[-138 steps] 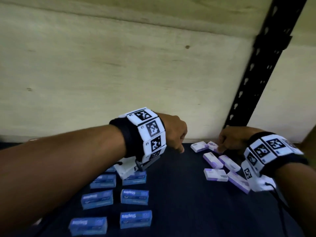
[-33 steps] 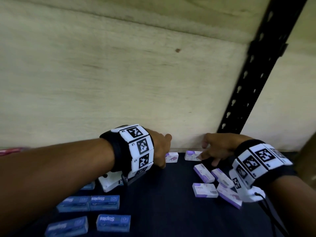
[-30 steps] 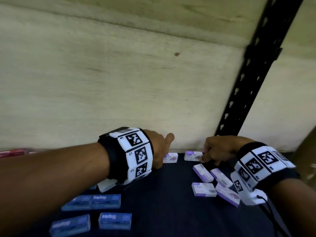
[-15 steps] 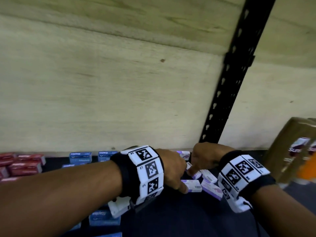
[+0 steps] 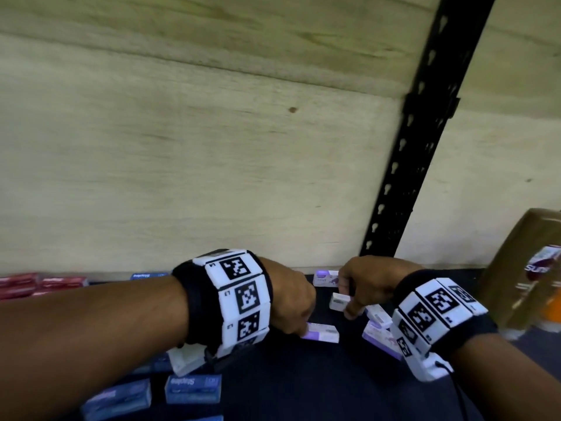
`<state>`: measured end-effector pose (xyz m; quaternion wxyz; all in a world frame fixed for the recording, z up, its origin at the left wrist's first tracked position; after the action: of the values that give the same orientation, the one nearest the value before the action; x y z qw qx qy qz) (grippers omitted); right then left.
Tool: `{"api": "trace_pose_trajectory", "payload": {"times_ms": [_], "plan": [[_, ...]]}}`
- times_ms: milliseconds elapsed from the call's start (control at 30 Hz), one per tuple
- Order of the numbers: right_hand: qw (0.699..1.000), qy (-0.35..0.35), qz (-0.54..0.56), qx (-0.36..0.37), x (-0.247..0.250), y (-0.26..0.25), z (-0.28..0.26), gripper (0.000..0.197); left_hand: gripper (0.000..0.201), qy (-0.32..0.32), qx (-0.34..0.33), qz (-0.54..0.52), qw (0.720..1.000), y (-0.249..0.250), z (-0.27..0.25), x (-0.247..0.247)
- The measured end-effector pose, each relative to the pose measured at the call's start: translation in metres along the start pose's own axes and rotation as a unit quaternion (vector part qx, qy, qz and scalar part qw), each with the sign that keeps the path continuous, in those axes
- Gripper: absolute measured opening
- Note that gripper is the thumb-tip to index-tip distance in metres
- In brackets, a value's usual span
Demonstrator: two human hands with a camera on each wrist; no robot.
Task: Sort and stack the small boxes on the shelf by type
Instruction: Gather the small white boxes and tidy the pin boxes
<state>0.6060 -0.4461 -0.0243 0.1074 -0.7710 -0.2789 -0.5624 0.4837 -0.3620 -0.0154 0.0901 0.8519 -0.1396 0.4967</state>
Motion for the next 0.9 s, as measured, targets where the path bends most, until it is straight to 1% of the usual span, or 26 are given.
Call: {"api": "trace_pose_trajectory", "payload": {"times_ms": [100,167,233,300,467,533,600,700,800,900], "plan": [[1.0,-0.008,0.02,0.003,0.001,0.0,-0.002,0.037,0.038,-0.01,0.015,-0.009,1.0,-0.01,-0.012,-0.003],[0.999,-0.009,0.038,0.003,0.002,0.002,-0.001,0.031,0.038,-0.02,0.025,-0.012,0.999,-0.015,-0.019,-0.005],[0.998,-0.015,0.065,0.01,0.004,0.005,0.001,0.03,0.039,-0.021,0.029,-0.017,0.999,-0.02,-0.022,-0.006],[0.995,-0.029,0.089,0.022,0.007,0.007,0.0,0.03,0.038,-0.013,0.031,-0.025,0.999,-0.023,-0.023,-0.008],[0.99,-0.062,0.106,0.073,0.011,0.002,-0.007,0.024,0.042,0.006,0.055,-0.039,0.998,-0.024,-0.025,-0.008],[0.989,-0.067,0.107,0.08,0.01,0.002,-0.01,0.029,0.044,0.013,0.066,-0.03,0.997,-0.022,-0.024,-0.008],[0.991,-0.06,0.096,0.078,0.009,0.001,-0.009,0.036,0.042,0.024,0.064,-0.007,0.998,-0.019,-0.022,-0.008],[0.994,-0.042,0.075,0.065,0.01,-0.001,-0.008,0.04,0.031,0.039,0.071,0.022,0.996,-0.018,-0.019,-0.009],[0.995,-0.03,0.074,0.061,0.014,-0.003,-0.009,0.047,0.033,0.036,0.094,0.046,0.994,-0.02,-0.019,-0.009],[0.995,-0.019,0.079,0.052,0.013,-0.003,-0.009,0.037,0.03,0.046,0.123,0.063,0.989,-0.025,-0.018,-0.01]]}}
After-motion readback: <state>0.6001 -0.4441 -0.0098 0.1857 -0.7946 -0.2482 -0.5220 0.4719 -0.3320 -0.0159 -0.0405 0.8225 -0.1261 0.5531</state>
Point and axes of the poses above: each hand's wrist, its own z-axis towards the middle knuckle, its own x-axis out of the back of the hand, y = z × x, the point moved 4 cm from there along z, towards the middle knuckle, and after that the axes turned 13 degrees about -x, right-handed, at the moved point
